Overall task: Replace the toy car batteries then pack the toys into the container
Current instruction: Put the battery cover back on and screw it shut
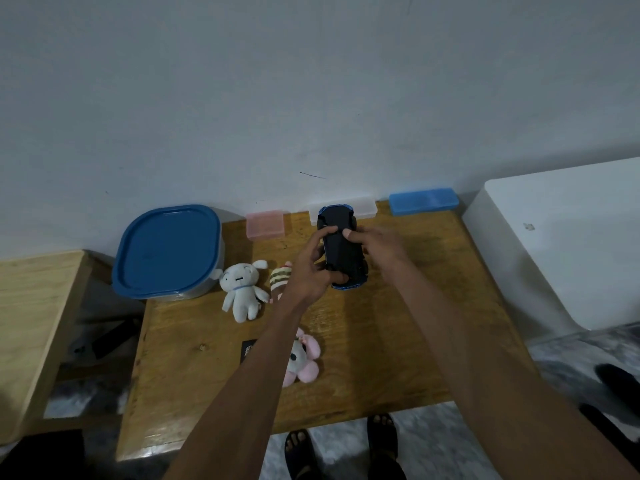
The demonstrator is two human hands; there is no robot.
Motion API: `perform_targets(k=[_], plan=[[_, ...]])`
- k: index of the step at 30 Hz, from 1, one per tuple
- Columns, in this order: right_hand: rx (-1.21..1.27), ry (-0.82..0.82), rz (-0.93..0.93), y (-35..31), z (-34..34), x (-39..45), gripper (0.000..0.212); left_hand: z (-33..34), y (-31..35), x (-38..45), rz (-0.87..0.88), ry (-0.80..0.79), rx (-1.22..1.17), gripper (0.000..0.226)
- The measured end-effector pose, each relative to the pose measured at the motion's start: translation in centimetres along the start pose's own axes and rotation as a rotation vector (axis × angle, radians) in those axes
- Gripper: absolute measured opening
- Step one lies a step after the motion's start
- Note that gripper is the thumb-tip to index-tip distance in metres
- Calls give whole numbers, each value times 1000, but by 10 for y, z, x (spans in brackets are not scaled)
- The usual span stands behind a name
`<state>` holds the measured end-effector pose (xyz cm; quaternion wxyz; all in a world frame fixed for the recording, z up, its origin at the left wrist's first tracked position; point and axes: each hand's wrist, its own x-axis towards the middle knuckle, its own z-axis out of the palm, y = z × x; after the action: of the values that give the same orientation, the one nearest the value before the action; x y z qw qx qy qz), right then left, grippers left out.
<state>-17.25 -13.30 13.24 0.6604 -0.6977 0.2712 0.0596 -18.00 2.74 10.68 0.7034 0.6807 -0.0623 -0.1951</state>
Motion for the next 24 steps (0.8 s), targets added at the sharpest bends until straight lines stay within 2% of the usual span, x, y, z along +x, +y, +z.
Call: perform_targets(k=[3,12,14,16,19,21,24], plan=[[2,-22,4,1,-2,-3,21,2,1,0,-5,1,12,90],[-54,0,-51,5,-7,0,29,3,3,5,-8,-20,48,91],[-29,75,-63,16,-12,1,34,3,2,6,-14,-16,52,90],[-7,236,-24,35,-21,4,37,3,-2,7,-34,-11,37,90],[-92,423,55,72,-38,7,26,2,-10,8,-61,-17,34,89],[-194,472,118,97,-48,8,17,2,-15,8,-81,-21,35,88],[-366,494,221,128,-56,7,22,5,-21,7,-108,-30,31,86]])
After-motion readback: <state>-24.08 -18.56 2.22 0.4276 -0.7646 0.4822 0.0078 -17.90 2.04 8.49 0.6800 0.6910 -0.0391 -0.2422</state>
